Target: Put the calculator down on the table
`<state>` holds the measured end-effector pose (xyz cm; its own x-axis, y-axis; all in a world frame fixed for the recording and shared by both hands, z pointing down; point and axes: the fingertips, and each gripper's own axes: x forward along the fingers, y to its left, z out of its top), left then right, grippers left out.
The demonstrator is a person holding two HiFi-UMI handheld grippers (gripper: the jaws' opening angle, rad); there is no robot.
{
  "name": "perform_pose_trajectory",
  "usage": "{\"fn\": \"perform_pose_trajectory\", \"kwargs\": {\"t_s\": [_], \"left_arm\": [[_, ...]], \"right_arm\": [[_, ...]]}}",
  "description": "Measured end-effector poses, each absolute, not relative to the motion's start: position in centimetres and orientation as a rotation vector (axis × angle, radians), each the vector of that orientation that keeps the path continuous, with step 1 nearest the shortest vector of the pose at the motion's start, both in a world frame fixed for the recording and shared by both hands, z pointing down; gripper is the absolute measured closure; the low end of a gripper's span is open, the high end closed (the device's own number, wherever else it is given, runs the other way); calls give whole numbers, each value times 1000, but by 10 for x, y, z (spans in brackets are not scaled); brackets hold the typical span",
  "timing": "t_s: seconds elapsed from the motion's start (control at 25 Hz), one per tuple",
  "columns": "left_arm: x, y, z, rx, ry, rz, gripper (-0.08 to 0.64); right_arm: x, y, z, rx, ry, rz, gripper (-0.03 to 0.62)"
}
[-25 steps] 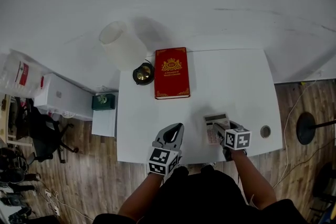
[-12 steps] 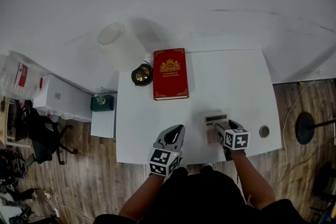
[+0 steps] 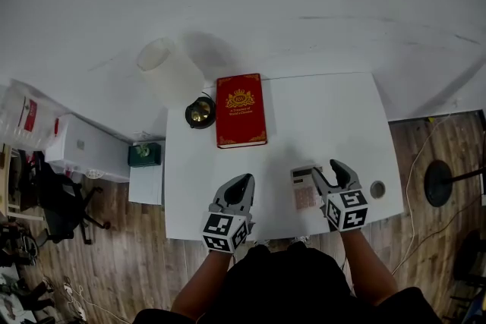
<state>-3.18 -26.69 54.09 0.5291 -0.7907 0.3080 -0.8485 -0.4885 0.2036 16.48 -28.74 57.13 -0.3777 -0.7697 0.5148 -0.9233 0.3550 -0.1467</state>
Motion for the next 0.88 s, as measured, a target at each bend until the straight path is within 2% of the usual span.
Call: {"fn": "perform_pose_trajectory", "kwargs": {"t_s": [0.32,0.6,0.88], "left_arm": [[-27,-266,506,2531,-1346,199,540],[-22,-267,481,2600,-1335,156,540],[-18,-266,470,2621,-1327,123,540]], "right_arm": [[149,-286,482,1583,-2444,412,444],[150,-277,436,1686,-2456,175,572],[154,-265,414,1727,-2449,0,575]]}}
